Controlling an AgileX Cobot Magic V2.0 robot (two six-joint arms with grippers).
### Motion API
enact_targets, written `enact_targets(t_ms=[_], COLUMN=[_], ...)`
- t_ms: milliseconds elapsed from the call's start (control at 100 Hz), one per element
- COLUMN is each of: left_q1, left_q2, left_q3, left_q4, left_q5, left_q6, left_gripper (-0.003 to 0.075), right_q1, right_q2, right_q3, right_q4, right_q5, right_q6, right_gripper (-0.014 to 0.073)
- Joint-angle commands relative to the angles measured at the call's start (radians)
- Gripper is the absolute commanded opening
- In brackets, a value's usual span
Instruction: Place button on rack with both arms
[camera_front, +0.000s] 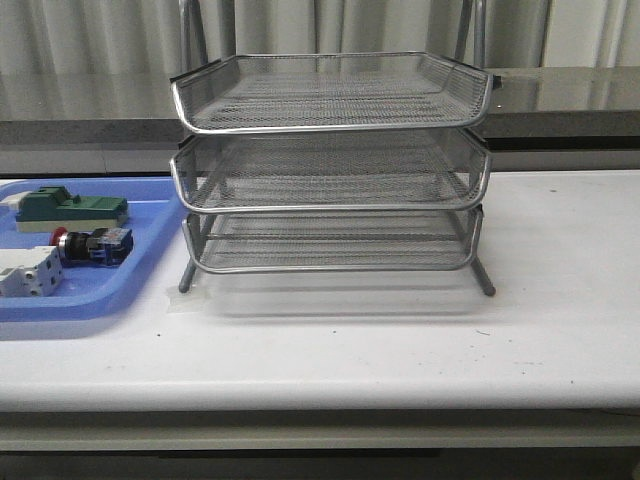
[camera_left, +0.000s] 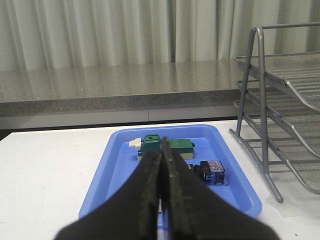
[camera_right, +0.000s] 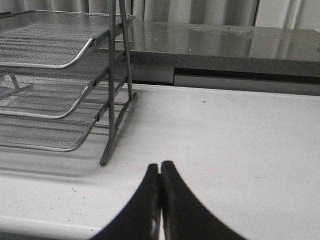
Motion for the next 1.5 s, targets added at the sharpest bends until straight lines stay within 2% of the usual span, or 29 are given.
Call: enact_targets(t_ms=[0,110,220,510,670,770,1070,1250,1320,1390,1490], left_q1=[0.001,0.001,0.001,0.001,0.001,0.001,0.001,0.001,0.001,0.001,0.001], left_q2=[-0.031,-0.031,-0.031,-0.031,-0.031,-0.031,-0.031,-0.031,-0.031,-0.031,-0.031], left_q3=[0.044,0.044,0.044,0.044,0.044,0.044,0.044,0.044,0.044,0.044,0.044], left_q4=[0.0,0.0,0.0,0.0,0.0,0.0,0.0,0.0,0.0,0.0,0.0], left_q5=[-0.08,-0.08,-0.08,-0.08,-0.08,-0.08,-0.08,-0.08,-0.08,-0.08,-0.08], left_q6=[-0.01,-0.01,-0.01,-0.01,-0.01,-0.01,-0.01,-0.01,-0.01,-0.01,-0.01], left_gripper=[-0.002,-0.002,-0.002,-0.002,-0.002,-0.002,-0.002,-0.002,-0.002,-0.002,-0.002], right_q1=[-0.004,-0.004,-0.004,-0.004,-0.004,-0.004,-0.004,-0.004,-0.003,-0.003,-0.002], right_q2=[-0.021,-0.02,-0.014,0.141,0.303,0.423,0.631,0.724,0.757,0.785,0.828], right_q3=[-0.017,-0.031,-0.094,-0.38,-0.553,-0.636,-0.686,-0.686,-0.686,-0.686,-0.686], right_q4=[0.001,0.025,0.063,0.104,0.216,0.275,0.379,0.527,0.571,0.611,0.651], right_q5=[-0.137,-0.226,-0.197,0.145,0.367,0.454,0.369,0.364,0.367,0.366,0.364], right_q6=[-0.003,-0.003,-0.003,-0.003,-0.003,-0.003,-0.003,-0.003,-0.003,-0.003,-0.003], right_gripper=[-0.006,-0.006,-0.006,-0.006,-0.006,-0.006,-0.006,-0.0055,-0.0024,0.0044,0.0197])
